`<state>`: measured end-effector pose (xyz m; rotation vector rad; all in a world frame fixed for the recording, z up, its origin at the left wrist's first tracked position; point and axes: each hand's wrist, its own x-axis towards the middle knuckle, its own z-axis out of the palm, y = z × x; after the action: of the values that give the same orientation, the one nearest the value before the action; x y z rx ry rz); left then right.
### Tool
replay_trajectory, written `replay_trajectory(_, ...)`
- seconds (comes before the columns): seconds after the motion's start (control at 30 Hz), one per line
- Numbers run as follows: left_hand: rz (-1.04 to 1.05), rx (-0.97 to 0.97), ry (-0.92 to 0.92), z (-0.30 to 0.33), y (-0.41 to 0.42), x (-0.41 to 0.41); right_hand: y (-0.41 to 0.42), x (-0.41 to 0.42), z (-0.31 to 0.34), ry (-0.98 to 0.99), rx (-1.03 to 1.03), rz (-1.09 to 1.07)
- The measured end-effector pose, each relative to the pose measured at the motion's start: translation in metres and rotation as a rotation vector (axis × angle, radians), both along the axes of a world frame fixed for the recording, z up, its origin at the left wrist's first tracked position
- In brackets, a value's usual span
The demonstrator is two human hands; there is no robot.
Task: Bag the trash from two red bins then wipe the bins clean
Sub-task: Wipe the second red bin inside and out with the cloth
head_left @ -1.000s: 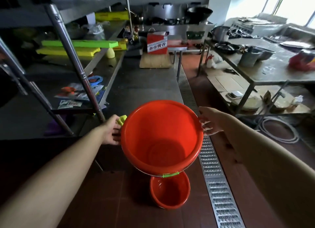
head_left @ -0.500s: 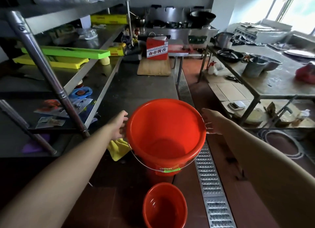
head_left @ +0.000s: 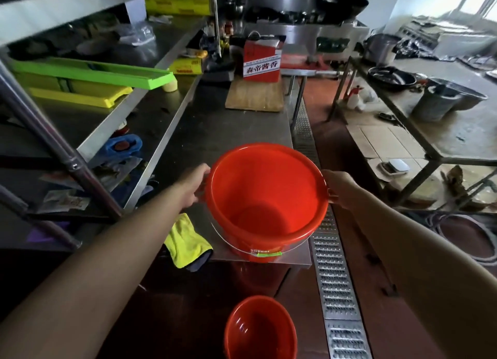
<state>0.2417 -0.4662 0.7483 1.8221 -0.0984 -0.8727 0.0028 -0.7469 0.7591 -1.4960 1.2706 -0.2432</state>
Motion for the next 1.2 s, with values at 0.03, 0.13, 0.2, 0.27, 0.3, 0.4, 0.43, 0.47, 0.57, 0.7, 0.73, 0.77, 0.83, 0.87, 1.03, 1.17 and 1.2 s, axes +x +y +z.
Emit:
replay_trajectory(0.03,-0.013,0.032,-0.039,0.0,0.0,0.0,-0.003,0.004,0.004,0.059,-0.031,0.058)
replay_trajectory(0.13,-0.02,0.139,-0.24,0.008,-0.003,0.0,-0.011,0.015,0.023,0.317,-0.245,0.271)
replay_trajectory(0.2,-0.055,0.205,-0.343,0.017,-0.003,-0.003,-0.008,0.026,0.038,0.38,-0.38,0.364)
replay_trajectory(0.27,-0.103,0.276,-0.41,0.024,0.002,-0.008,0.003,0.041,0.049,0.385,-0.5,0.421)
replay_trajectory(0.3,-0.115,0.31,-0.45,0.029,0.005,-0.01,0.01,0.051,0.054,0.388,-0.555,0.445)
replay_trajectory(0.4,-0.143,0.414,-0.592,0.048,0.018,-0.015,0.04,0.085,0.072,0.332,-0.667,0.582)
replay_trajectory(0.43,-0.159,0.453,-0.647,0.052,0.025,-0.015,0.055,0.097,0.078,0.286,-0.69,0.613)
replay_trajectory(0.47,-0.162,0.466,-0.674,0.054,0.031,-0.014,0.071,0.11,0.082,0.253,-0.715,0.655)
replay_trajectory(0.57,-0.152,0.513,-0.679,0.057,0.061,-0.018,0.131,0.145,0.089,0.166,-0.67,0.713)
replay_trajectory(0.7,-0.139,0.603,-0.646,0.037,0.113,-0.02,0.218,0.175,0.072,0.076,-0.618,0.881)
replay_trajectory(0.73,-0.17,0.626,-0.645,0.025,0.127,-0.018,0.237,0.179,0.06,0.085,-0.611,0.912)
replay_trajectory(0.77,-0.205,0.659,-0.639,0.015,0.138,-0.018,0.254,0.18,0.047,0.106,-0.601,0.936)
replay_trajectory(0.83,-0.23,0.7,-0.59,-0.008,0.161,-0.018,0.281,0.179,0.015,0.162,-0.58,0.981)
replay_trajectory(0.87,-0.177,0.676,-0.592,-0.017,0.168,-0.019,0.289,0.178,-0.003,0.184,-0.573,0.997)
replay_trajectory(1.03,-0.301,0.661,-0.625,-0.085,0.187,-0.014,0.298,0.18,-0.1,0.343,-0.513,1.019)
replay_trajectory(1.17,-0.446,0.645,-0.763,-0.155,0.196,-0.002,0.297,0.195,-0.162,0.426,-0.408,0.971)
replay_trajectory(1.2,-0.479,0.601,-0.816,-0.169,0.194,0.001,0.296,0.199,-0.176,0.431,-0.394,0.931)
